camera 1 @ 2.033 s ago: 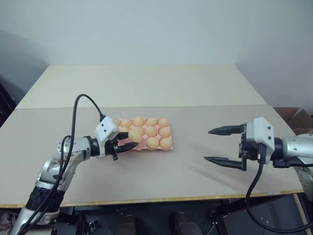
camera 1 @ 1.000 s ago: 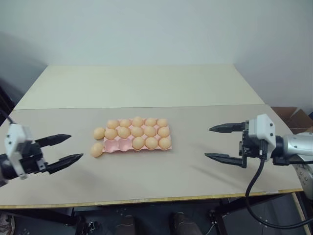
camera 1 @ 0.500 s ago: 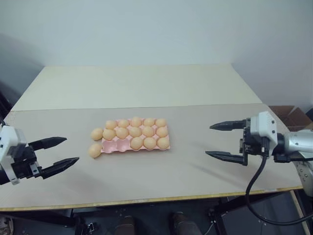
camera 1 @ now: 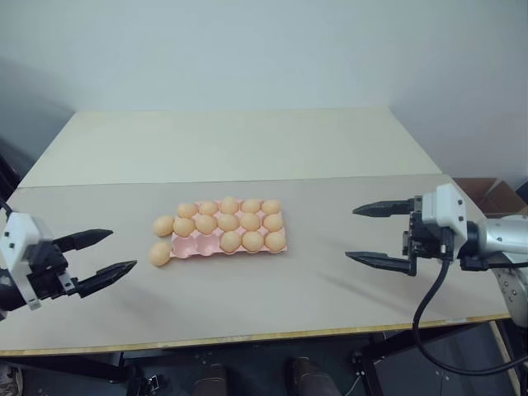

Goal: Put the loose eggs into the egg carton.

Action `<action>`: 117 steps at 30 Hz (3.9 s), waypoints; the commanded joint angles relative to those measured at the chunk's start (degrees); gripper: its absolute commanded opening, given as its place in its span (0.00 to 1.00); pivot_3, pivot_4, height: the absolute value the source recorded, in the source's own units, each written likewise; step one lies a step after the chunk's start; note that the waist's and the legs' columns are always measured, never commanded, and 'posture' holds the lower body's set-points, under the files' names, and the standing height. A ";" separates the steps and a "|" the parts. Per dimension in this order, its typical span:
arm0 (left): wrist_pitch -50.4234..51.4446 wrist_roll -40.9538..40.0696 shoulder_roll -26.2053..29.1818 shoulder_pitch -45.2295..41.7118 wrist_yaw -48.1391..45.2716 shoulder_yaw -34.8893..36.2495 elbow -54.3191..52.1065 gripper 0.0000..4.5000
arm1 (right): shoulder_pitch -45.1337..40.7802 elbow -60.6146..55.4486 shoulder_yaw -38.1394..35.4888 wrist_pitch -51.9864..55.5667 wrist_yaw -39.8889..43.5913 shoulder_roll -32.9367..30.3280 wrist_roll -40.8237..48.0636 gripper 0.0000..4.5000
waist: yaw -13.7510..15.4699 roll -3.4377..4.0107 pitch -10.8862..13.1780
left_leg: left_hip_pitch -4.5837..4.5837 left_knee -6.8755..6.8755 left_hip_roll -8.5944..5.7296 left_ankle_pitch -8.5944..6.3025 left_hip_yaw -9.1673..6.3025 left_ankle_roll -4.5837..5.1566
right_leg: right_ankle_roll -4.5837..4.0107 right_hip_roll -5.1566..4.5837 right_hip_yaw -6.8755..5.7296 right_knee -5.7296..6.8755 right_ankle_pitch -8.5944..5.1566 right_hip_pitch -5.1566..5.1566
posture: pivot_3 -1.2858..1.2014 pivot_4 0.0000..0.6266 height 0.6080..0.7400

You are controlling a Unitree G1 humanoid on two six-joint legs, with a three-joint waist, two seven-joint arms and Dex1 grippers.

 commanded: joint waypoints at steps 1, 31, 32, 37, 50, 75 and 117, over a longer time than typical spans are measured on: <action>-3.01 4.42 -0.06 -1.62 2.40 -3.82 2.62 1.00 | -0.17 -1.45 -1.20 -0.45 0.44 -0.67 1.16 1.00 | 0.05 0.00 0.00 | 0.00 0.00 -0.01 0.00 0.00 0.00 | 0.00 0.00 0.00 0.00 0.00 0.00 | 0.52 0.24 1.00; -19.89 19.81 -5.78 -30.88 -1.73 -30.08 40.50 0.91 | 2.64 -5.04 -2.95 -0.08 -1.67 -0.83 2.24 1.00 | 0.62 -0.11 -0.08 | -0.01 0.01 -0.03 -0.01 0.06 0.01 | 0.33 0.00 0.04 0.04 0.28 0.00 | 0.52 0.24 1.00; -19.96 19.59 -5.62 -30.61 -2.07 -29.89 40.30 0.87 | 2.62 -4.98 -2.90 -0.14 -1.66 -0.80 2.22 1.00 | 0.62 -0.11 -0.08 | -0.01 0.01 -0.03 -0.01 0.06 0.01 | 0.33 0.00 0.04 0.04 0.28 0.00 | 0.52 0.24 1.00; -20.19 18.84 -4.09 -27.69 -2.45 -27.74 38.26 0.61 | 2.66 -4.99 -2.77 -0.22 -1.59 -0.66 2.30 1.00 | 0.31 -0.11 -0.08 | -0.02 0.01 -0.03 -0.01 0.06 0.01 | 0.33 0.00 0.04 0.02 0.28 0.00 | 0.52 0.24 1.00; -14.50 15.12 -2.11 -22.86 -3.21 -23.18 32.25 0.69 | 1.77 -4.08 -1.62 -0.98 -1.28 0.01 1.84 1.00 | 0.10 -0.11 -0.08 | -0.02 0.01 0.00 -0.01 0.06 0.01 | 0.31 -0.01 0.03 0.01 0.27 0.00 | 0.52 0.24 1.00; -17.29 20.87 -5.21 -34.88 -3.56 -31.74 40.96 0.65 | 2.29 -6.50 -2.46 -0.03 -2.92 -0.14 2.29 1.00 | 0.06 -0.12 -0.09 | -0.04 0.01 -0.03 -0.01 0.06 0.01 | 0.34 0.01 0.05 0.03 0.29 0.00 | 0.52 0.24 1.00; -13.44 13.94 -7.46 -43.19 -11.18 -33.88 29.14 0.99 | 5.15 -10.04 -3.58 1.08 -6.73 -0.16 3.30 1.00 | 0.34 -0.20 -0.14 | -0.06 0.03 -0.07 0.00 0.05 0.02 | 0.38 0.04 0.10 0.00 0.32 0.03 | 0.52 0.24 1.00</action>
